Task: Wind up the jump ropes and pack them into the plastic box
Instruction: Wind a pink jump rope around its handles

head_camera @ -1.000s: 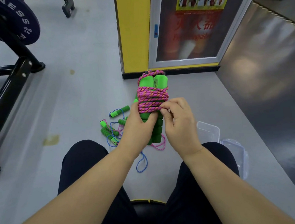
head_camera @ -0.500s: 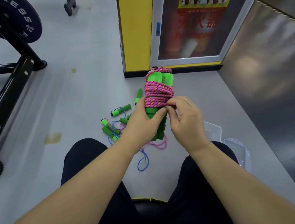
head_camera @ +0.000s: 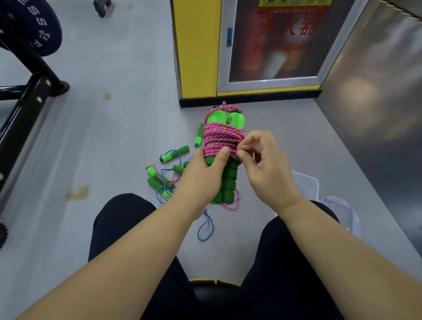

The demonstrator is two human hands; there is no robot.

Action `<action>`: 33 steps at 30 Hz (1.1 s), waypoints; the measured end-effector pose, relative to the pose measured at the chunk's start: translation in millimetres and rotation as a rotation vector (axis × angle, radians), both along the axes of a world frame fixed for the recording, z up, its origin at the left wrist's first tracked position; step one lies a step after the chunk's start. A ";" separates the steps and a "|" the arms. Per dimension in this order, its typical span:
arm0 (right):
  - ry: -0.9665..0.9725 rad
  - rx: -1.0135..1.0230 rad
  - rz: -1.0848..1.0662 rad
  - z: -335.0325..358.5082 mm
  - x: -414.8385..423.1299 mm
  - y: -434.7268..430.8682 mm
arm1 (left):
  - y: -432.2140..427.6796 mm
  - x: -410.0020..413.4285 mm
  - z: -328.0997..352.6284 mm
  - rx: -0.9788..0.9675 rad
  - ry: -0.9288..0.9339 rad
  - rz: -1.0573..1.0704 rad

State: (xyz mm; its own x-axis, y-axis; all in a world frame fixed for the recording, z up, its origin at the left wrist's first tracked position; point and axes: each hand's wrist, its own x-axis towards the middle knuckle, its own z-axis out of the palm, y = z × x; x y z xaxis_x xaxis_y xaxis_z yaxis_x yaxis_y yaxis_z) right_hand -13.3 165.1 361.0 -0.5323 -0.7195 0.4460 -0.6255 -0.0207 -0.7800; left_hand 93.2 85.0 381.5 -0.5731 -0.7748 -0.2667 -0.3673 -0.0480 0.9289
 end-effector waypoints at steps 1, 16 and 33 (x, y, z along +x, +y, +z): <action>-0.019 -0.001 -0.004 0.1 -0.2 -0.4 | -0.2 -0.8 0.2 -0.001 -0.005 0.007; -0.077 0.111 -0.051 2.9 1.6 -2.9 | -5.2 -8.1 2.1 -0.072 -0.091 -0.047; -0.240 0.014 -0.120 0.5 7.1 -0.2 | 16.7 -12.8 -11.7 0.137 0.239 0.147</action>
